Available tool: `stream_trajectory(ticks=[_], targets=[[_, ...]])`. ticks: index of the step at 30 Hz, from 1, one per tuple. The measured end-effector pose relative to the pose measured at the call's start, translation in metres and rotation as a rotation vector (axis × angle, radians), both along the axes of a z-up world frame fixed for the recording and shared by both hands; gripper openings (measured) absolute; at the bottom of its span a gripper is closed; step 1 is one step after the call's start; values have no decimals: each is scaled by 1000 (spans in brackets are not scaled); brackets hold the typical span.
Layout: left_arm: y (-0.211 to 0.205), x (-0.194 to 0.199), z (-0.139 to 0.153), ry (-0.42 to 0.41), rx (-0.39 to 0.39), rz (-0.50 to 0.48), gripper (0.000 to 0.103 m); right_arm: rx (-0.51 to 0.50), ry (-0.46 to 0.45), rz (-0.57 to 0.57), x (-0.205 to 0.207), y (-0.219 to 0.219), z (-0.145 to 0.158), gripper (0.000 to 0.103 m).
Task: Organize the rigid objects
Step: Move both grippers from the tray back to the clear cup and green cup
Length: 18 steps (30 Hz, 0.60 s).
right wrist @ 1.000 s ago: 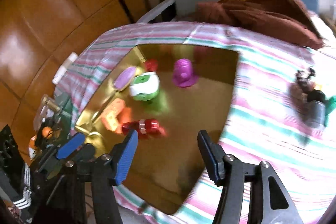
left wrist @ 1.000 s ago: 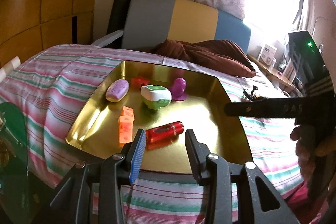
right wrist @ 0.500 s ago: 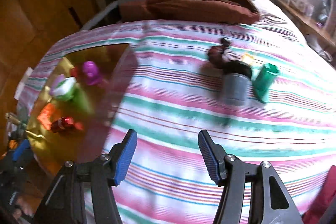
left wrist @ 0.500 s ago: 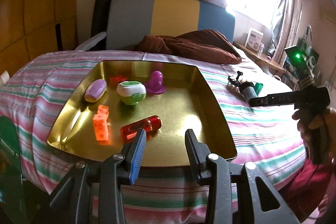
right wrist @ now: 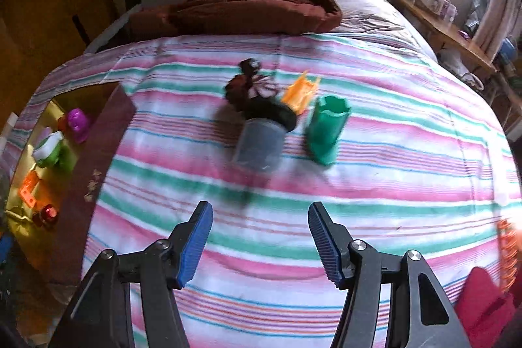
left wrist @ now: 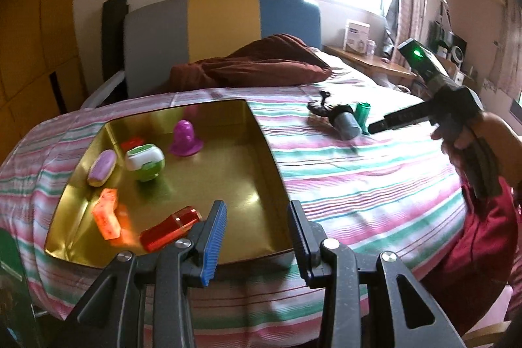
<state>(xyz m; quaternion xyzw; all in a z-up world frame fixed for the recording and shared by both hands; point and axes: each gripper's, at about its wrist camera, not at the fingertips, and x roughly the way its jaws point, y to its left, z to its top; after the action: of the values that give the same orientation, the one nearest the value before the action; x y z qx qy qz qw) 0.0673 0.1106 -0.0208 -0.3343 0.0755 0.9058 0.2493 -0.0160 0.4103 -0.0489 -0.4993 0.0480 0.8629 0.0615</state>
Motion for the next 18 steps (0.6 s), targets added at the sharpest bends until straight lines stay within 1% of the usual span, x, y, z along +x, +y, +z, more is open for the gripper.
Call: stream_trajectory(ticks=[4,8,12,15,18], targets=[[11,1,1,-6,-12,-29,38,51,-9,-19,-12,20,-1,64],[23,0,1,-28,-20,-60,38,49,-2,-55,-28,45,-5,64],[34,-5,2,-50,-14,-80,38,22,41,-111,-35,71,-13,64],[45,-9,2,-70,-13,-94,38,-44,57,-159,-31,89,-27,64],[61,-17,4,-93,2,-115,38,-56,-14,-211,-32,99,-39,64]])
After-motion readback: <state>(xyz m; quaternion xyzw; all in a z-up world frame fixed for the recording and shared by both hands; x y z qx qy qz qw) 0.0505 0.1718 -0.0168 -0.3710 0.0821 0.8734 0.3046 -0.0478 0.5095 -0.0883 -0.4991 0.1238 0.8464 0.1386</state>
